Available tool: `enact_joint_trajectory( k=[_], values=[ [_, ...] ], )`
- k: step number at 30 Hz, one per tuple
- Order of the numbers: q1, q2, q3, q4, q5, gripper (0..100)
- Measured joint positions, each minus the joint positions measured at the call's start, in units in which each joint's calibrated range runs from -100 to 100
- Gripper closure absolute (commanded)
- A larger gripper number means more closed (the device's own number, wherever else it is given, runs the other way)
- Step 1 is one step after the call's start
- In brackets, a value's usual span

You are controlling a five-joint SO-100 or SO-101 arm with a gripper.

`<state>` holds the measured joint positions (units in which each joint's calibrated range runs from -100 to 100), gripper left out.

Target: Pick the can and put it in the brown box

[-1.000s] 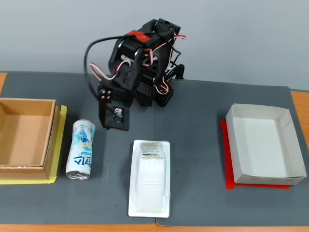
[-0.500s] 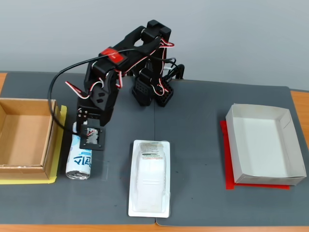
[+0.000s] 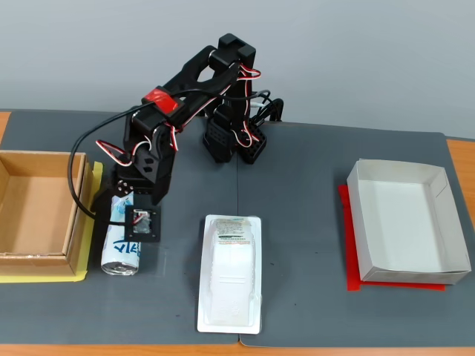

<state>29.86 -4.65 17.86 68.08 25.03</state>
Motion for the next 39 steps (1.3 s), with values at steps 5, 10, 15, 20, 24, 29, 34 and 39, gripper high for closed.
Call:
enact_joint_trajectory(
  k=[5,10,15,20,24,29,34,39],
  values=[
    [-0.74,1.61,0.00,0.00,0.15,61],
    [-1.40,3.72,0.00,0.00,0.20,50],
    [-1.26,4.73,0.00,0.00,0.20,50],
    [-1.33,5.75,0.00,-0.09,0.20,50],
    [-1.33,8.71,-0.09,-0.09,0.10,49],
    [-1.33,10.48,-0.36,-0.95,0.10,49],
    [-1.33,13.10,-0.36,-4.67,0.10,50],
    [-1.03,14.29,-0.36,-5.88,0.10,50]
  ],
)
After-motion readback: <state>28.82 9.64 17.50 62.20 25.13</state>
